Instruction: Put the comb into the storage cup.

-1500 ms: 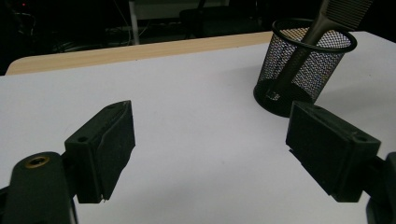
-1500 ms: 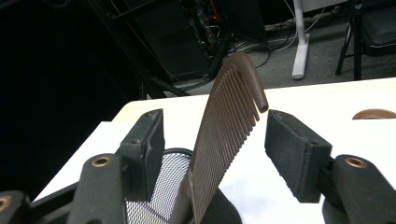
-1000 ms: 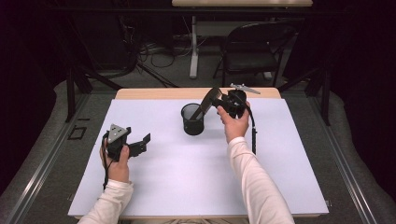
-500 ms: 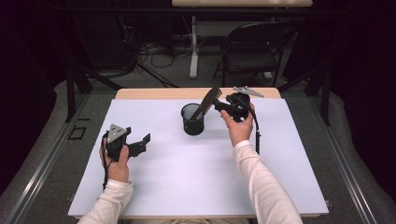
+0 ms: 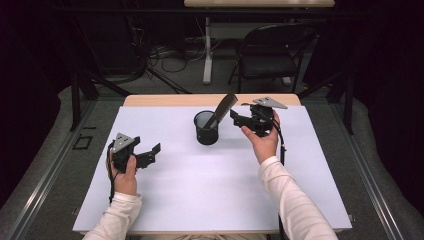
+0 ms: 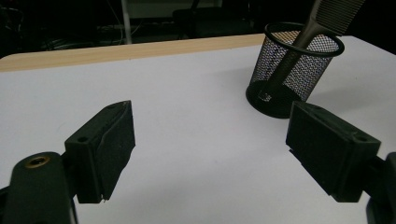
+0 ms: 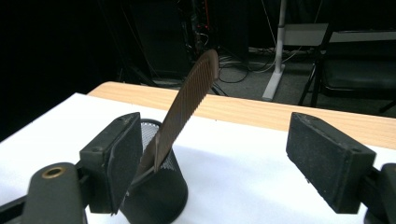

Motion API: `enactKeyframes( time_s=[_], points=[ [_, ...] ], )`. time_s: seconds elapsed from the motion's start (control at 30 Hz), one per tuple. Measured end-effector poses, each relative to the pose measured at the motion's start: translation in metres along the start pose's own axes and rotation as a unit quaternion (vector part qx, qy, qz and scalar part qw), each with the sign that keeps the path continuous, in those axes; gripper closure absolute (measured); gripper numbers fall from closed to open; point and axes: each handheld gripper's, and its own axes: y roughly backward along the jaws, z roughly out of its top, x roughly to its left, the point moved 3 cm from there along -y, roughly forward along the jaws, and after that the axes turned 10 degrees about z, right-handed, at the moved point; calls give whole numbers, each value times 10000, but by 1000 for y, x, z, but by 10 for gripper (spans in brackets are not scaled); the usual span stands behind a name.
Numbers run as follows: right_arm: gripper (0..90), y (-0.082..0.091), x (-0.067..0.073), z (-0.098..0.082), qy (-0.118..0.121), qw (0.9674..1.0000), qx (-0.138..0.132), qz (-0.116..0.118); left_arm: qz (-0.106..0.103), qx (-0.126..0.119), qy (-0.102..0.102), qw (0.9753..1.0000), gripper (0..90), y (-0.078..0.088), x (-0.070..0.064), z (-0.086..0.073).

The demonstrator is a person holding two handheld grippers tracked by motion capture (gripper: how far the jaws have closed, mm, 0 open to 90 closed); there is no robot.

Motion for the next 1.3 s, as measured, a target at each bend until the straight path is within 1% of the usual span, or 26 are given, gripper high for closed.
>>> enactKeyframes(
  time_s=[0.07,0.17,0.27,0.33,0.43,0.5,0.63,0.77,0.83,0.93,1.3],
  points=[
    [161,4,1,-1,72,10000,43,28,-9,9,3,10000,157,0,0,0],
    [160,11,4,-2,143,9999,60,46,-61,4,7,10000,157,1,0,0],
    [156,18,8,-3,234,9997,63,60,-69,5,8,10000,157,1,-1,0],
    [154,23,12,-3,317,9994,65,81,-76,7,4,10000,157,1,-1,1],
    [152,29,17,-5,467,9988,115,39,-69,-8,13,10000,157,1,-1,1],
    [151,34,20,-7,523,9985,145,3,-69,-2,5,10000,157,1,-1,1],
    [150,40,27,-12,540,9984,151,101,-67,5,-10,10000,157,2,-1,1],
    [150,46,33,-20,656,9976,179,134,-66,-7,-5,10000,157,2,-1,1],
    [149,50,36,-24,673,9975,141,167,-61,-1,-7,10000,157,2,-1,1],
    [149,56,39,-31,637,9977,89,226,-67,4,-14,10000,157,2,-2,1],
    [147,70,43,-53,531,9979,164,328,-86,-6,-26,10000,157,2,-3,1]
  ],
)
